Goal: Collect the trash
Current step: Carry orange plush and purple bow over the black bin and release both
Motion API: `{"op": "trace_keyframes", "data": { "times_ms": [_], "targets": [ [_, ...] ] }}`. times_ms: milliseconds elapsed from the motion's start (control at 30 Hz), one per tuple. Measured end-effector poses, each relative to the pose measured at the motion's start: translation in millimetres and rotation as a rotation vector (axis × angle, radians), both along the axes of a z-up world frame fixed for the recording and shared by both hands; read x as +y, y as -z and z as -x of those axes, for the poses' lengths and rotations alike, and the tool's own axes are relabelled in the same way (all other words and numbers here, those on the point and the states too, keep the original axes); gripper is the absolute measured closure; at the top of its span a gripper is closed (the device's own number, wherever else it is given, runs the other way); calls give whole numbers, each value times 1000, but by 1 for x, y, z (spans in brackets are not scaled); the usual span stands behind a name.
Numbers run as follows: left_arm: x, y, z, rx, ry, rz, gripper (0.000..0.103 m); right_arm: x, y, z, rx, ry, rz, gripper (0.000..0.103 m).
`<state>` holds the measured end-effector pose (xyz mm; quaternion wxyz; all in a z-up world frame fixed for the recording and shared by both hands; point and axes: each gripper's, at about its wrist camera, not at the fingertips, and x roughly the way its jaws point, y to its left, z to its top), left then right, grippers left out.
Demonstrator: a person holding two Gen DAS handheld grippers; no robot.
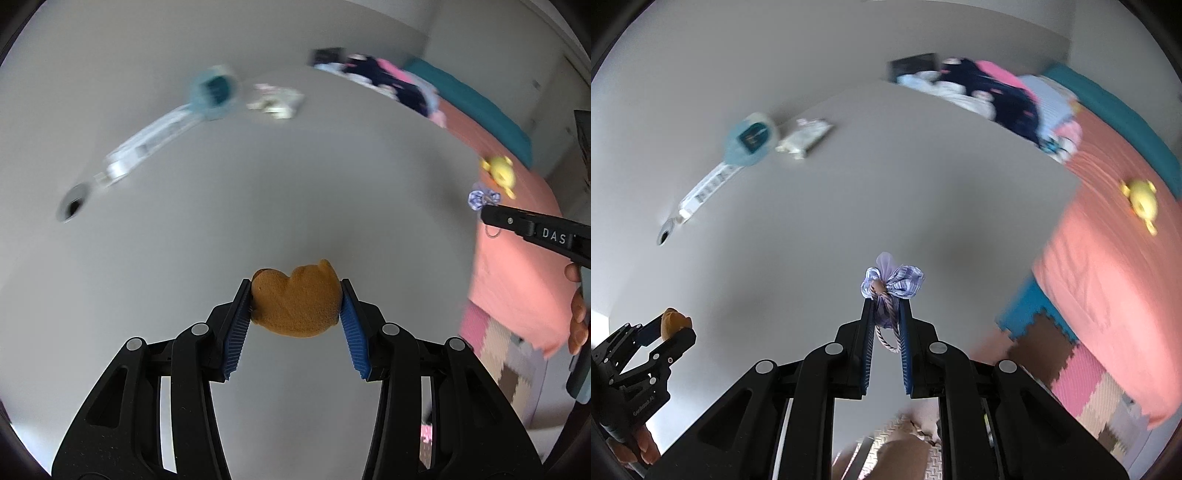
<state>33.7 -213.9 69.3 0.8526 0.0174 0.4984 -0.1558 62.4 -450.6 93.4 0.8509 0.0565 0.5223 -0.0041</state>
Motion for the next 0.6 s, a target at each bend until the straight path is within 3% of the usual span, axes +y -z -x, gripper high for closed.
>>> {"op": "trace_keyframes", "data": {
  "times_ms": [300,600],
  "targets": [
    [-125,0,38,-13,234,-6,57,-113,14,83,7,198,-6,89],
    [-243,16,102,10,477,-48,57,-205,43,171,38,383,-28,89]
  ]
}}
